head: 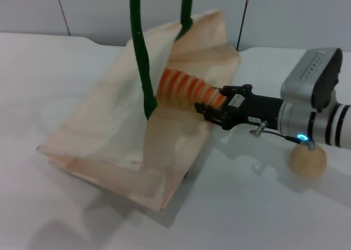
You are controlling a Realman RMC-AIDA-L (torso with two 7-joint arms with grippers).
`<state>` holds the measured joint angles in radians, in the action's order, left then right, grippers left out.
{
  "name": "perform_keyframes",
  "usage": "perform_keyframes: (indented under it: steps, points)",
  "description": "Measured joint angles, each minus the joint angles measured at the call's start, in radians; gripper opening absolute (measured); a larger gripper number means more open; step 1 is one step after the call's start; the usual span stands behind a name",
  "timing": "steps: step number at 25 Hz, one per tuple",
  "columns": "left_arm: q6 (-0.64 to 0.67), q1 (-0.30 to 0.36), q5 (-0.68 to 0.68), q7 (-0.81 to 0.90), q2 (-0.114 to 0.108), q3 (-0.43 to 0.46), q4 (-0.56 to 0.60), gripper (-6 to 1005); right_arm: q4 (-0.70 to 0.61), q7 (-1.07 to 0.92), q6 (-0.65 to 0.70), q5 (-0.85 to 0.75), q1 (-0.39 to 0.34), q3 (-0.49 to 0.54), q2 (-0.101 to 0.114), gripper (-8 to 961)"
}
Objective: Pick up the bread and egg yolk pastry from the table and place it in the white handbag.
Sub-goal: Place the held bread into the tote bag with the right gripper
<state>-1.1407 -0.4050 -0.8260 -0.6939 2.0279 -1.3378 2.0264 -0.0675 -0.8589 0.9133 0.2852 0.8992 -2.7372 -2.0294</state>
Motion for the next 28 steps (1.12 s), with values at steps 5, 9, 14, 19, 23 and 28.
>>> perform_keyframes:
  steps: [5,9,14,19,23,28]
  points:
    - [0.000,-0.002,-0.001,-0.002,0.000,-0.024,0.000,109,-0.026,0.009,-0.047,0.000,0.021,0.007,0.000,446]
    - [0.001,-0.010,-0.001,-0.004,0.000,-0.031,0.000,109,-0.035,0.009,-0.067,0.003,0.042,0.008,0.000,441]
    - [0.001,-0.011,-0.001,-0.004,0.001,-0.040,0.000,109,-0.061,0.029,-0.138,0.002,0.052,0.005,0.000,436]
    - [0.001,-0.012,-0.001,-0.004,0.001,-0.052,0.000,109,-0.067,0.041,-0.142,0.002,0.052,0.006,0.000,430]
    - [0.001,-0.012,-0.001,-0.004,0.002,-0.054,0.000,109,-0.067,0.037,-0.143,0.006,0.052,0.010,0.000,432]
    - [0.001,-0.012,0.001,-0.004,0.002,-0.054,0.000,109,-0.072,0.037,-0.141,0.004,0.052,0.011,0.000,428]
